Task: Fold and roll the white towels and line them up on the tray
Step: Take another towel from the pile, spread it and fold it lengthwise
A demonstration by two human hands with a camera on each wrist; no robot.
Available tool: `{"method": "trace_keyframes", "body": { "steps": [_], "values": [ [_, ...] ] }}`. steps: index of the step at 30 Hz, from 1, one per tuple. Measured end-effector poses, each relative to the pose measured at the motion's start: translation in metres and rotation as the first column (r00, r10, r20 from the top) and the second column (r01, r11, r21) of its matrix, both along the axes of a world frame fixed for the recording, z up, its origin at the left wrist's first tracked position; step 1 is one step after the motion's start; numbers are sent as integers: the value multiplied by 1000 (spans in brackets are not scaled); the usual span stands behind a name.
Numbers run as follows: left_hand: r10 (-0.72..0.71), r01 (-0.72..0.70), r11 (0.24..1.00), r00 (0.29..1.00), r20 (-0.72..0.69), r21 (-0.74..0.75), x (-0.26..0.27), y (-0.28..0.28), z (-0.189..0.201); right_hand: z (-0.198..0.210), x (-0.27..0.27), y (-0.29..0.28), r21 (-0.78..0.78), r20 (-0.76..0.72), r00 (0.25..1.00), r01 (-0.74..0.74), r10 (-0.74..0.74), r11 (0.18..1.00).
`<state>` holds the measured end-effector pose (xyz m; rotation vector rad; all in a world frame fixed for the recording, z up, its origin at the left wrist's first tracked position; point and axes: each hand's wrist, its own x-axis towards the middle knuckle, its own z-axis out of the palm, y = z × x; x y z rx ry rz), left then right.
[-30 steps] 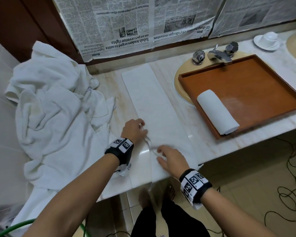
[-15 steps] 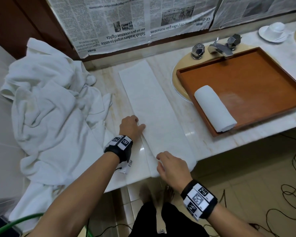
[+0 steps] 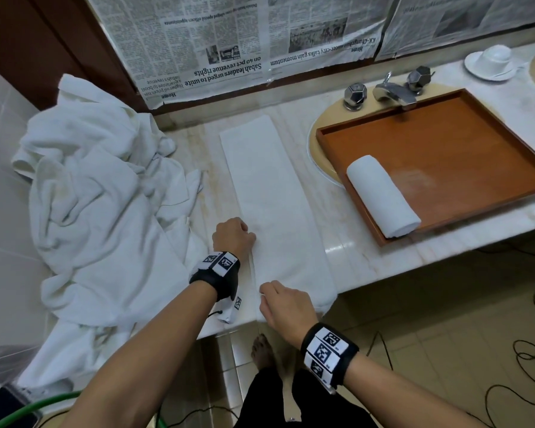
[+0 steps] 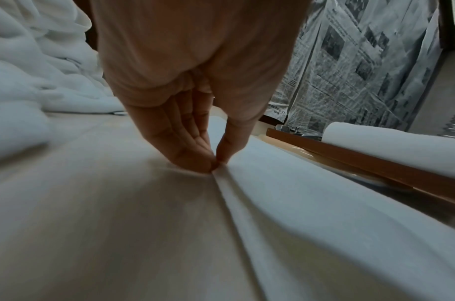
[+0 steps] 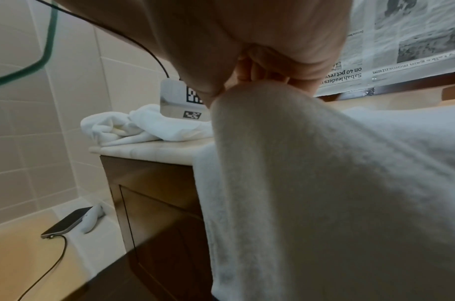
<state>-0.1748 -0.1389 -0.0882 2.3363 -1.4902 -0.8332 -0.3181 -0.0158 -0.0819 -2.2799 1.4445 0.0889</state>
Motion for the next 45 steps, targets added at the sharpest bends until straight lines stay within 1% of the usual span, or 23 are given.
{"method": "trace_keyframes", "body": {
  "steps": [2, 3, 5, 7, 9, 11, 14, 16, 18, 19, 22, 24, 26, 28, 31, 34, 36, 39, 42, 45],
  "values": [
    [23, -23, 1000, 1000, 4, 9, -1, 0, 2, 6, 6, 0, 4, 59, 998, 8, -8, 1000],
    [31, -31, 999, 1000, 0, 13, -1, 0, 3, 7, 8, 1, -24, 46, 999, 2, -1, 1000],
    [41, -41, 999, 999, -12, 17, 1, -1, 3, 3, 9, 5, 24, 60, 997, -45, 44, 999],
    [35, -35, 999, 999, -27, 18, 1, -1, 5, -2, 6, 14, 115, 49, 993, -112, 107, 987],
    [22, -21, 1000, 998, -52, 15, 2, -1, 5, -5, 0, 20, 130, 44, 991, -130, 125, 983],
    [8, -6, 1000, 998, -63, 19, 1, 0, 7, -8, -4, 24, 168, 61, 991, -128, 119, 978],
    [-11, 13, 1000, 998, -62, 20, 0, 0, 9, -10, -12, 29, 240, 78, 986, -164, 150, 957],
    [-30, 31, 999, 997, -75, 12, 1, 1, 8, -6, -22, 29, 303, 123, 972, -228, 199, 925],
    [-52, 52, 999, 995, -90, -2, 3, 1, 6, 2, -32, 24, 300, 135, 958, -281, 251, 911],
    [-69, 68, 998, 994, -88, -17, 4, 1, 5, 7, -37, 19, 283, 160, 963, -255, 217, 925],
    [-140, 137, 988, 989, -49, -68, 10, -1, -2, 18, -54, -13, 165, 273, 962, -39, -8, 986],
    [-225, 225, 972, 974, -4, -64, 15, -2, -7, 18, -65, -47, 35, 285, 956, 59, -67, 998],
    [-333, 338, 941, 934, 125, -19, 20, -1, -9, 13, -73, -82, -73, 235, 971, 68, -49, 995],
    [-416, 424, 905, 881, 224, 11, 23, -3, -11, 9, -74, -111, -63, 135, 990, 40, -31, 997],
    [-437, 443, 896, 867, 238, 32, 25, -11, -11, 4, -69, -143, -36, 15, 999, -32, 32, 999],
    [-476, 473, 878, 844, 247, 73, 22, -24, -15, -5, -58, -165, -8, -91, 992, -89, 88, 996],
    [-515, 499, 857, 828, 220, 130, 22, -33, -22, -12, -52, -178, 6, -140, 986, -85, 85, 996],
    [-555, 519, 831, 795, 244, 199, 24, -45, -29, -22, -45, -197, 5, -173, 984, -51, 52, 999],
    [-520, 482, 853, 819, 242, 203, 29, -62, -31, -27, -36, -219, 19, -151, 988, -39, 42, 999],
    [-460, 421, 886, 852, 249, 195, 33, -83, -34, -29, -27, -250, 37, -128, 990, -57, 61, 998]
  ]
}}
